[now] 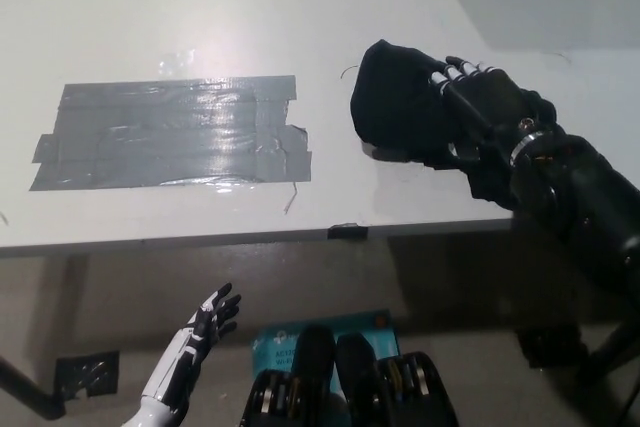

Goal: A person hands a black t-shirt to the robot and rhe robot picks it up with its right hand and places it on the black spot on the desk infron tof it

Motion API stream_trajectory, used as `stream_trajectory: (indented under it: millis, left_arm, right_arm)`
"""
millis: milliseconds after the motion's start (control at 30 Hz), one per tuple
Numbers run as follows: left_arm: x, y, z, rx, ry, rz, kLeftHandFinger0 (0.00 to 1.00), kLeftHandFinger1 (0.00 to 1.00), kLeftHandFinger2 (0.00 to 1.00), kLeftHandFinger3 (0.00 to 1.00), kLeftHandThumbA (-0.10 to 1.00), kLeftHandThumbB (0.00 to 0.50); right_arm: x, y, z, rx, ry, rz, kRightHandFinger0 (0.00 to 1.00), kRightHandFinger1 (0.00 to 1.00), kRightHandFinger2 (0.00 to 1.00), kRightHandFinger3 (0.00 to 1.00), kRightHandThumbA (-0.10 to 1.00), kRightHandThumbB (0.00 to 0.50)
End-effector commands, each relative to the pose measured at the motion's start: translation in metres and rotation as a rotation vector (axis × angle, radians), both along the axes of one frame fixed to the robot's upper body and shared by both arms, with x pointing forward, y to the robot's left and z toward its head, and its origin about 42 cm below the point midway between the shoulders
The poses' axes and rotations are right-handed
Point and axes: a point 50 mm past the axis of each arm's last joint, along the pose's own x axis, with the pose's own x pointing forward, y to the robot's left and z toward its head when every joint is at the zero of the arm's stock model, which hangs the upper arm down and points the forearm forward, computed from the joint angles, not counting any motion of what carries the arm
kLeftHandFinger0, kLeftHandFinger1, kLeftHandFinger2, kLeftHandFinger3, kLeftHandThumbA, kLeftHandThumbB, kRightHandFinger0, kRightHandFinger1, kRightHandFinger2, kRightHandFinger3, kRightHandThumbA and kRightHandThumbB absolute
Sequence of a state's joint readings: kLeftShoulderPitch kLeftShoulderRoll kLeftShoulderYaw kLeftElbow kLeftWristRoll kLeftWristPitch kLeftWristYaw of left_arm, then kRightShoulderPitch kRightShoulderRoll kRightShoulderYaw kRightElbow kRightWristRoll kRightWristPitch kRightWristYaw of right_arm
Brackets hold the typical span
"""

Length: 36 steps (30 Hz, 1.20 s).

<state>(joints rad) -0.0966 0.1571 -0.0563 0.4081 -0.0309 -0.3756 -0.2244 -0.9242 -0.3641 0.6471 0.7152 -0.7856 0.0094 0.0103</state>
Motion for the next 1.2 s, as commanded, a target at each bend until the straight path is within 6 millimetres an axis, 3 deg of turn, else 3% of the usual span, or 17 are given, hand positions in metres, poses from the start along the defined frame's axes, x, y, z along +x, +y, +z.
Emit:
stream_trajectory:
  millis: [0, 33, 200, 300, 400, 500, 667, 900, 1067, 1100, 1167]
  left_arm:
    - [0.003, 0.002, 0.008, 0.016, -0.028, -0.014, 1.00, 1.00, 1.00, 1.00, 1.00, 0.500]
    - [0.004, 0.002, 0.008, 0.023, -0.030, -0.012, 1.00, 1.00, 1.00, 1.00, 1.00, 0.500]
    - [0.008, 0.003, 0.013, 0.030, -0.037, -0.011, 1.00, 1.00, 1.00, 1.00, 1.00, 0.500]
    - [0.011, 0.001, 0.013, 0.027, -0.050, -0.010, 1.00, 1.00, 1.00, 1.00, 1.00, 0.500]
    - [0.011, 0.001, 0.015, 0.033, -0.047, -0.007, 1.00, 1.00, 1.00, 1.00, 1.00, 0.500]
    - [0.014, 0.001, 0.017, 0.039, -0.045, -0.009, 1.00, 1.00, 1.00, 1.00, 1.00, 0.500]
    - [0.016, 0.001, 0.018, 0.041, -0.055, -0.011, 1.00, 1.00, 1.00, 1.00, 1.00, 0.500]
    - [0.020, 0.001, 0.022, 0.050, -0.068, -0.018, 1.00, 1.00, 1.00, 1.00, 1.00, 0.500]
    - [0.027, 0.000, 0.028, 0.051, -0.081, -0.015, 1.00, 1.00, 1.00, 1.00, 1.00, 0.500]
    - [0.028, 0.001, 0.029, 0.052, -0.083, -0.016, 1.00, 1.00, 1.00, 1.00, 1.00, 0.500]
    - [0.029, 0.002, 0.031, 0.054, -0.083, -0.016, 1.00, 1.00, 1.00, 1.00, 1.00, 0.500]
  right_arm:
    - [0.005, -0.009, 0.061, 0.083, 0.036, -0.008, 1.00, 1.00, 1.00, 1.00, 0.67, 0.461]
    - [0.001, -0.011, 0.083, 0.192, 0.087, 0.004, 1.00, 1.00, 1.00, 1.00, 0.71, 0.494]
    - [-0.024, -0.018, 0.169, 0.531, 0.173, 0.183, 1.00, 1.00, 1.00, 1.00, 0.93, 0.500]
    - [-0.058, -0.023, 0.236, 0.794, 0.228, 0.372, 1.00, 1.00, 1.00, 1.00, 1.00, 0.500]
    - [-0.078, -0.022, 0.258, 0.997, 0.241, 0.492, 1.00, 1.00, 1.00, 1.00, 1.00, 0.500]
    - [-0.101, -0.025, 0.284, 1.047, 0.144, 0.578, 1.00, 1.00, 1.00, 1.00, 1.00, 0.500]
    - [-0.120, -0.035, 0.304, 1.094, 0.064, 0.614, 1.00, 1.00, 1.00, 1.00, 1.00, 0.500]
    - [-0.138, -0.061, 0.313, 1.178, -0.028, 0.654, 1.00, 1.00, 1.00, 1.00, 1.00, 0.500]
    - [-0.187, -0.066, 0.284, 1.140, -0.116, 0.718, 1.00, 1.00, 1.00, 1.00, 1.00, 0.500]
    - [-0.211, -0.061, 0.262, 1.114, -0.160, 0.731, 1.00, 1.00, 1.00, 1.00, 1.00, 0.500]
    - [-0.235, -0.054, 0.235, 1.114, -0.207, 0.741, 1.00, 1.00, 1.00, 1.00, 1.00, 0.500]
